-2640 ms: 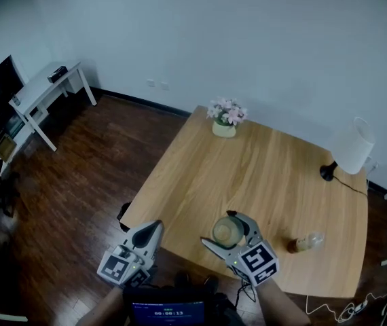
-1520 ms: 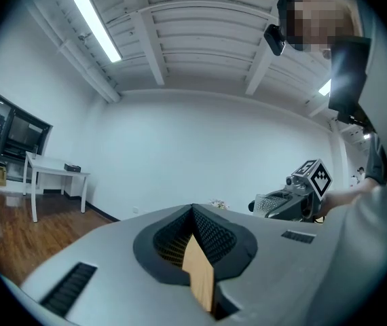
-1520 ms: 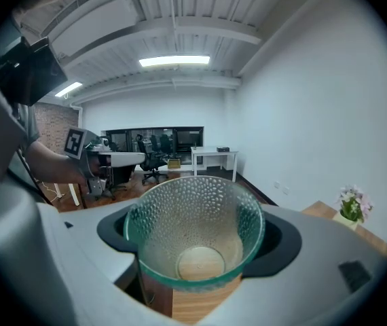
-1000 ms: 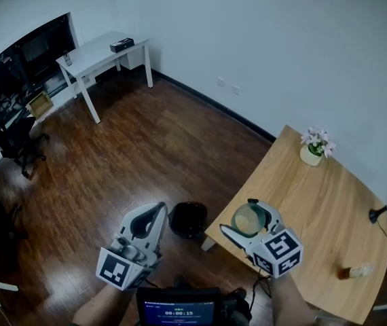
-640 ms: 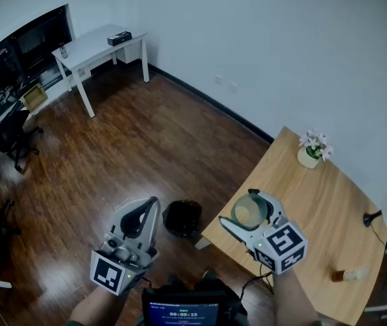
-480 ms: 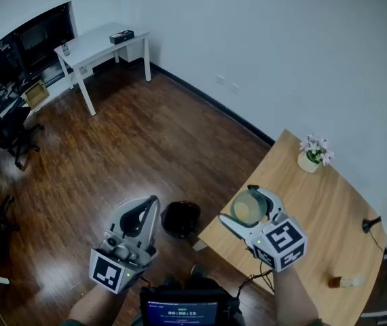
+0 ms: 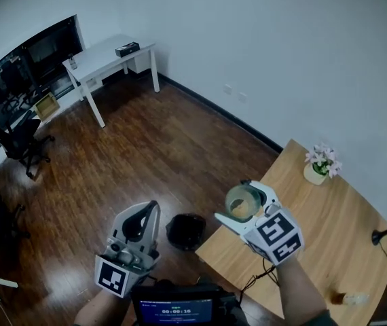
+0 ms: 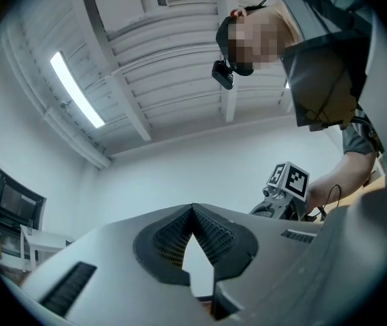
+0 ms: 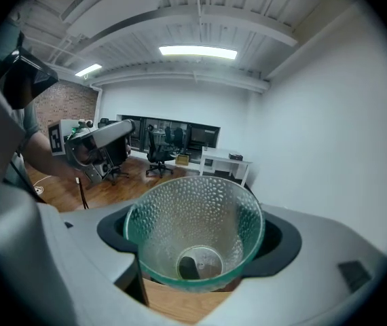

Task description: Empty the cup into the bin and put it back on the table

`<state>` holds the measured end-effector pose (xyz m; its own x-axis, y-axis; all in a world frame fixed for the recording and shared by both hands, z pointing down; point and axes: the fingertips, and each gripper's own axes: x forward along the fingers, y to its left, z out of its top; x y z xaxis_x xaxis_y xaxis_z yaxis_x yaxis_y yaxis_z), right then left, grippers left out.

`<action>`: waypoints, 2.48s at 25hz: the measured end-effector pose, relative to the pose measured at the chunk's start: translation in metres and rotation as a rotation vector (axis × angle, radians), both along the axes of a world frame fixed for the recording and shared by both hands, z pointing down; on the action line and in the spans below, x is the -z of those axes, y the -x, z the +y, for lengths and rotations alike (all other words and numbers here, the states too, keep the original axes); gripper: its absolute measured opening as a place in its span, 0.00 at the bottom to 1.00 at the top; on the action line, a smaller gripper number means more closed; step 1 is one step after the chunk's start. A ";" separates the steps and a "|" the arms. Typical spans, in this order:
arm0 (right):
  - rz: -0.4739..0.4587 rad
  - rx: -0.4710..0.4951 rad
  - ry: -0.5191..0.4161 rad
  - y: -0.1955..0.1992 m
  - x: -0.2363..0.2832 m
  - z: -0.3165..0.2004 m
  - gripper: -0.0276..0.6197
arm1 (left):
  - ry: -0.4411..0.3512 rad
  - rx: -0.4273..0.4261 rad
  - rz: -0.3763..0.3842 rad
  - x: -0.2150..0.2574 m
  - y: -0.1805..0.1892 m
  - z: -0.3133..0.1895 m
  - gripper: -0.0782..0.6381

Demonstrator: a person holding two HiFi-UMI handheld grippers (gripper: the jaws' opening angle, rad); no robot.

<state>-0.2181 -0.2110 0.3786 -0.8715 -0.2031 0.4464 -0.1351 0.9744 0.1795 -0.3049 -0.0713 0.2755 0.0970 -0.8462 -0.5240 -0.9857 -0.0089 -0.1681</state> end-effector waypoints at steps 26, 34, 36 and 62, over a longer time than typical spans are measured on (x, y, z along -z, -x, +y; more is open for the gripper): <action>0.389 -0.023 -0.436 0.067 0.007 -0.066 0.68 | 0.009 -0.124 -0.007 0.000 0.062 -0.055 0.11; 0.470 -0.015 -0.525 0.075 0.006 -0.074 0.68 | 0.007 -0.136 0.004 -0.003 0.070 -0.063 0.11; 0.493 -0.012 -0.540 0.074 0.003 -0.074 0.68 | 0.009 -0.136 0.003 -0.004 0.072 -0.063 0.11; 0.725 0.047 -0.719 0.072 -0.007 -0.072 0.68 | 0.027 -0.107 0.022 -0.014 0.085 -0.048 0.11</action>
